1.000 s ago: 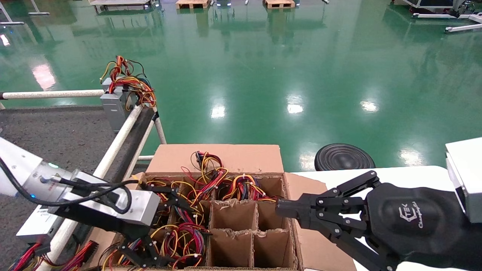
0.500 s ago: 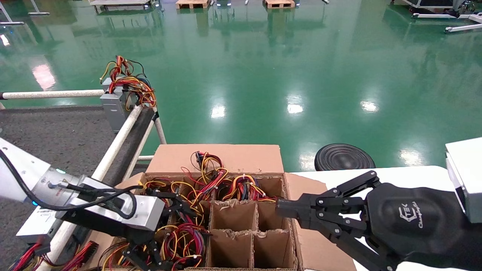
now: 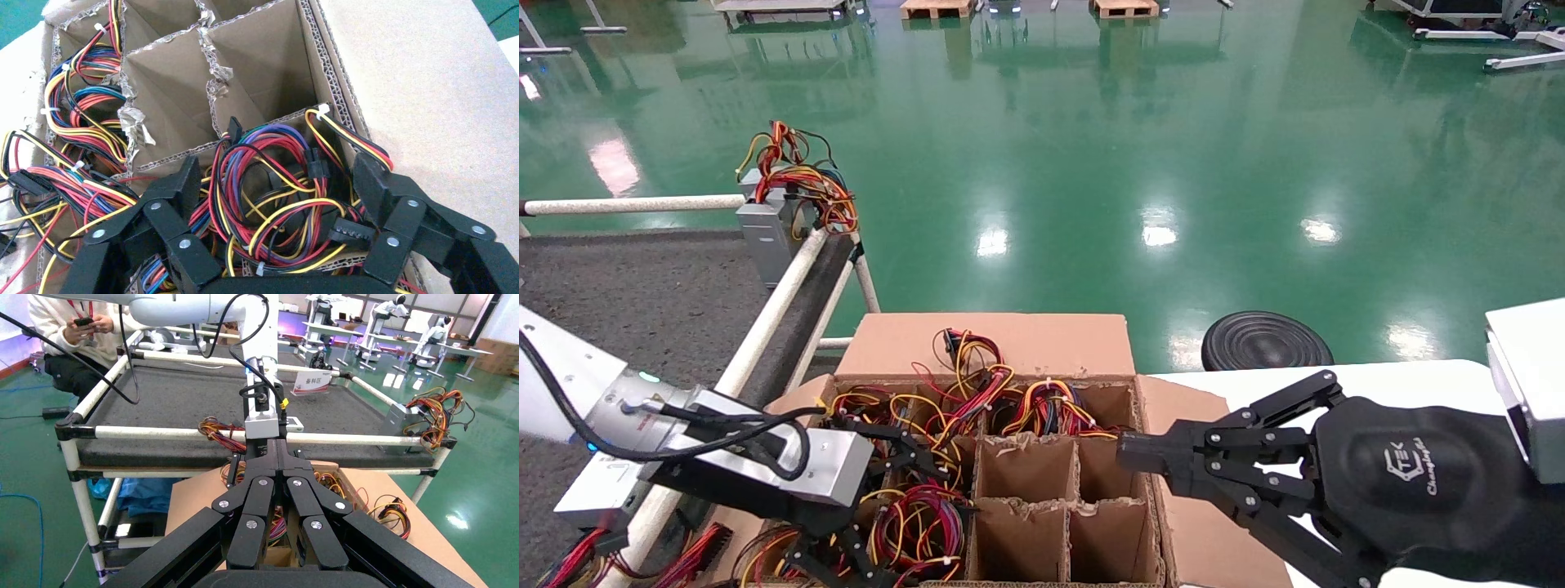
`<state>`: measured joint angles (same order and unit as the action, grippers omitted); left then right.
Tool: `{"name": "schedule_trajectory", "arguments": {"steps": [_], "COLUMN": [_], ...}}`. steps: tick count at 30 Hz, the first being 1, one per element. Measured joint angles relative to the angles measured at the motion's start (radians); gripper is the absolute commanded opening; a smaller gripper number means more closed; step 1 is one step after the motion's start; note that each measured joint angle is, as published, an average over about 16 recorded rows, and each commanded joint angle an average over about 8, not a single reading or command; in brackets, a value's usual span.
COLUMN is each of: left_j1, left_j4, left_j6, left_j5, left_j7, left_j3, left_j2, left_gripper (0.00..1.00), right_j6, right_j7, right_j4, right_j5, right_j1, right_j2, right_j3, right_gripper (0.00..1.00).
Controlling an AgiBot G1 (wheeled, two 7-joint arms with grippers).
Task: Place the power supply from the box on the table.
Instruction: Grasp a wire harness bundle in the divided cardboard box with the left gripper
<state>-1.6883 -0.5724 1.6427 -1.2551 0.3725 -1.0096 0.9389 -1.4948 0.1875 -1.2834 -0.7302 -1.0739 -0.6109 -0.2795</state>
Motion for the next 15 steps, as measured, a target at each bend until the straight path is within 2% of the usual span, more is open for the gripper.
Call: {"name": "schedule_trajectory", "arguments": {"steps": [15], "left_j1": [-0.004], "left_j4": [0.024], "left_j6": [0.006], "left_j5": [0.029], "left_j7": [0.017], "left_j3": [-0.012], "left_j2": [-0.008], "left_gripper": [0.00], "right_j6": [0.000], "right_j7": [0.000], "right_j4": [0.000], "right_j5": [0.000], "right_j1": [0.000], "right_j2": [0.000], "right_j3": [0.000], "right_gripper": [0.00]}}
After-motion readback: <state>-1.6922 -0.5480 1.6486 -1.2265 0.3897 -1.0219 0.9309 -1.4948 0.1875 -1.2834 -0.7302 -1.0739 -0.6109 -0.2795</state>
